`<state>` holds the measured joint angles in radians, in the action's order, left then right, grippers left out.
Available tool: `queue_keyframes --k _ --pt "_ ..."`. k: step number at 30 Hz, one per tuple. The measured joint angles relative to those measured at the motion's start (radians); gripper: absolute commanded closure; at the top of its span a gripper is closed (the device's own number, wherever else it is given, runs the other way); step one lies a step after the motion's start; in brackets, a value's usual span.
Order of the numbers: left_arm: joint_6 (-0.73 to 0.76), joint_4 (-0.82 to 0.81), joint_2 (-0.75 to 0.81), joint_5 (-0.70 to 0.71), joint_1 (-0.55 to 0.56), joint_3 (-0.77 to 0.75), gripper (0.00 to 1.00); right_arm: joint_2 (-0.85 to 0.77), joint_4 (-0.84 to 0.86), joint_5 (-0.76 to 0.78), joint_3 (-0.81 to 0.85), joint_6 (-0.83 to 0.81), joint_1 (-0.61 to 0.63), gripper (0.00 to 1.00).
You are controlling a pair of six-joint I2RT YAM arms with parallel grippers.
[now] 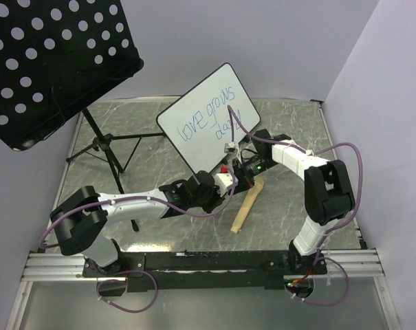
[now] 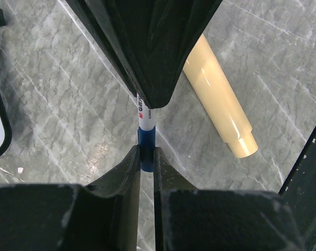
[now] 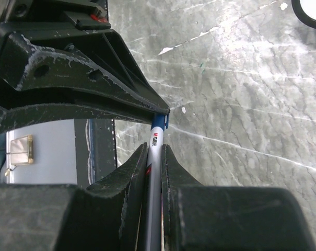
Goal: Write a sentence on the whiteboard
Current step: Insert the whiteboard marker without the cap into the pen cap, then put down the whiteboard marker at the center of the board.
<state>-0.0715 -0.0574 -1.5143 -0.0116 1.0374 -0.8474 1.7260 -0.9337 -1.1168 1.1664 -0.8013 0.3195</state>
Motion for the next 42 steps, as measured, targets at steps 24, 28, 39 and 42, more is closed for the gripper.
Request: queue_keyframes --k 24,28,39,42 --pt "0.017 0.112 -0.081 -0.037 -0.026 -0.141 0.84 0.033 0.007 0.002 0.013 0.010 -0.017 1.00" --pt "0.017 0.058 -0.080 -0.037 -0.027 -0.138 0.61 0.033 0.026 -0.008 0.002 0.049 -0.028 0.97" --pt "-0.053 -0.180 0.294 0.023 -0.029 0.033 0.21 0.128 0.049 -0.035 -0.016 0.123 -0.018 0.67" --pt "-0.090 -0.192 0.404 0.085 -0.029 0.095 0.02 0.128 0.087 -0.008 -0.023 0.168 -0.018 0.49"
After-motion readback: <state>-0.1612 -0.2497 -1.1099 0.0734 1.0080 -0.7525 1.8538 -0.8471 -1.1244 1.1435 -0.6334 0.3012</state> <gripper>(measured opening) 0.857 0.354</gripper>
